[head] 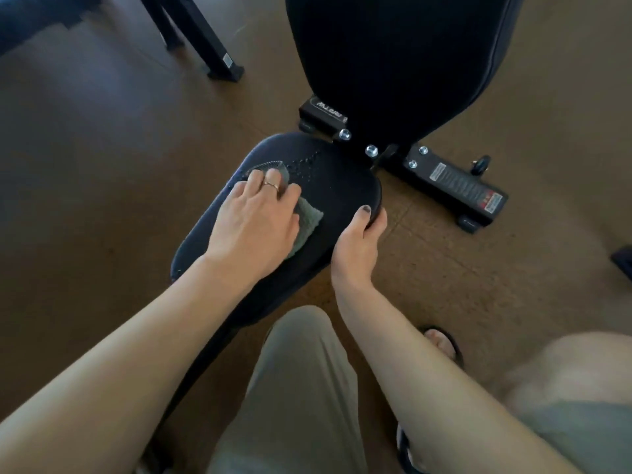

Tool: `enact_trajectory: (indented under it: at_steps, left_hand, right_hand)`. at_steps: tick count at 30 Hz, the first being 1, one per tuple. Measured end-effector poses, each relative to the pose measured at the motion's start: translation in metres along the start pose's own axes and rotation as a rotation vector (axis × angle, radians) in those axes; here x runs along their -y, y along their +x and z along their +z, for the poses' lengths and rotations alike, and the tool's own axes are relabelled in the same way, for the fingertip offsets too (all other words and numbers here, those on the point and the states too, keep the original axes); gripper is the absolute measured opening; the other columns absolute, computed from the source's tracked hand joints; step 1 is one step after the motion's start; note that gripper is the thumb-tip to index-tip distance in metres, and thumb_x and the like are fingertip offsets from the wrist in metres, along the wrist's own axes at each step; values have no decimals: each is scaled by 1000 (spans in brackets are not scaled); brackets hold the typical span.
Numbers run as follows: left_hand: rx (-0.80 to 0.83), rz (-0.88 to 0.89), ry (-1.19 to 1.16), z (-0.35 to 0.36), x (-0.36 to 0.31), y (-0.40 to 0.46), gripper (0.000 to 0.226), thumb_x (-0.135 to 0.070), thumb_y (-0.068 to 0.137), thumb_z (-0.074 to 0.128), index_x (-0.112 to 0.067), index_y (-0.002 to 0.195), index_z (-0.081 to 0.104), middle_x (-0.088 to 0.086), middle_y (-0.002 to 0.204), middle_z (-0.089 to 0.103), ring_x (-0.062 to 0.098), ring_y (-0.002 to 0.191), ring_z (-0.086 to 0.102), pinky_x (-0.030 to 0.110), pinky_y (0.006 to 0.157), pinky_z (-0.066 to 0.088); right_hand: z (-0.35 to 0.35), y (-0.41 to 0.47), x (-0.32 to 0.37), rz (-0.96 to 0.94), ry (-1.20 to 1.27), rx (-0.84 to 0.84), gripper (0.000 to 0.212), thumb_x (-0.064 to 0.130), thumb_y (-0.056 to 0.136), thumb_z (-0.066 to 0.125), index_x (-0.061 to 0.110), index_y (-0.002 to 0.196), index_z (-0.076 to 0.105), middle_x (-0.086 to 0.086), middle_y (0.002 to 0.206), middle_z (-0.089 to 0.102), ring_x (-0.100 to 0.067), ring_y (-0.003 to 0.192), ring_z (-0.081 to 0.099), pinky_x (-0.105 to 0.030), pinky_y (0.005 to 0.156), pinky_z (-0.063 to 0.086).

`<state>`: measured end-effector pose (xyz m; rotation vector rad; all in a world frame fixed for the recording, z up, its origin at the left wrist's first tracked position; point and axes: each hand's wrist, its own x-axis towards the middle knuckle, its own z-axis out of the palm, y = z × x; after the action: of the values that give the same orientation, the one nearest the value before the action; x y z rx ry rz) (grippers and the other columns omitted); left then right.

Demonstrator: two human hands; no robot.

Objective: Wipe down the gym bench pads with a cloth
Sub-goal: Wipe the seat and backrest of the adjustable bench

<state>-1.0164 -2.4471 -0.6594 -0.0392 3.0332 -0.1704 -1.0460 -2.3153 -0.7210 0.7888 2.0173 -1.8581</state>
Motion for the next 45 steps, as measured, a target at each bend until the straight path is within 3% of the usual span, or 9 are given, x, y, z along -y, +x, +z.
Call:
enact_trajectory:
  at_steps: [2,4,9,16,21,25,30,33,45]
  left_hand:
    - [50,10,-91,5,-6,-11,60,-41,106,39,-14,159,29,16,157,35,34,144,34,46,118,32]
    - [100,-38,-174,10,-10,-18,69,-48,107,30,-16,164,8,13,167,16,31,153,17,45,124,21]
    - [143,-117,-199,23,-10,-4,73,-55,105,16,-18,164,-8,7,171,-14,28,158,-8,41,127,-2]
    - [131,45,-240,24,-16,52,68,-49,108,17,-15,164,-5,5,172,-12,22,158,-12,36,125,-8]
    - [129,105,-268,27,-29,99,67,-48,109,17,-17,164,-5,2,172,-13,20,158,-14,35,125,-9]
    - [101,147,-271,32,-16,65,67,-48,109,15,-19,163,-9,-1,171,-17,14,157,-17,33,127,-9]
    - [129,223,-251,25,5,-16,64,-50,109,12,-25,161,-14,-7,168,-23,10,153,-25,30,122,-17]
    - [143,302,-238,25,7,-52,64,-51,108,10,-27,160,-17,-9,166,-27,7,151,-30,30,123,-20]
    - [98,275,-240,31,6,36,60,-46,110,17,-30,164,-2,-12,171,-12,8,157,-12,28,125,-11]
  right_hand:
    - [-3,0,5,15,23,5,59,51,108,28,31,162,13,-4,156,41,-24,132,47,-36,104,34]
    - [-5,4,14,19,3,8,59,51,108,27,29,161,16,-6,159,37,-27,139,42,-38,108,32]
    - [6,23,25,-78,-40,-77,53,45,110,26,25,159,25,-11,156,39,-27,134,48,-28,90,32]
    - [8,32,15,-181,-174,-98,48,43,109,26,20,152,33,-14,142,51,-27,119,57,-32,85,41]
    - [9,38,8,-233,-156,-114,41,39,110,28,21,144,41,-6,131,57,-17,107,55,-30,84,40]
    - [7,37,8,-260,-227,-113,44,40,110,25,17,144,40,-9,132,57,-16,105,54,-30,82,38]
    - [5,33,12,-268,-394,-131,54,52,107,19,15,140,40,-15,128,59,-32,109,60,-46,90,48]
    - [7,29,16,-267,-436,-155,53,50,107,18,13,138,41,-19,129,58,-39,111,59,-44,86,43]
    - [1,37,11,-275,-394,-128,39,44,110,22,15,125,44,-13,112,59,-33,98,58,-36,77,35]
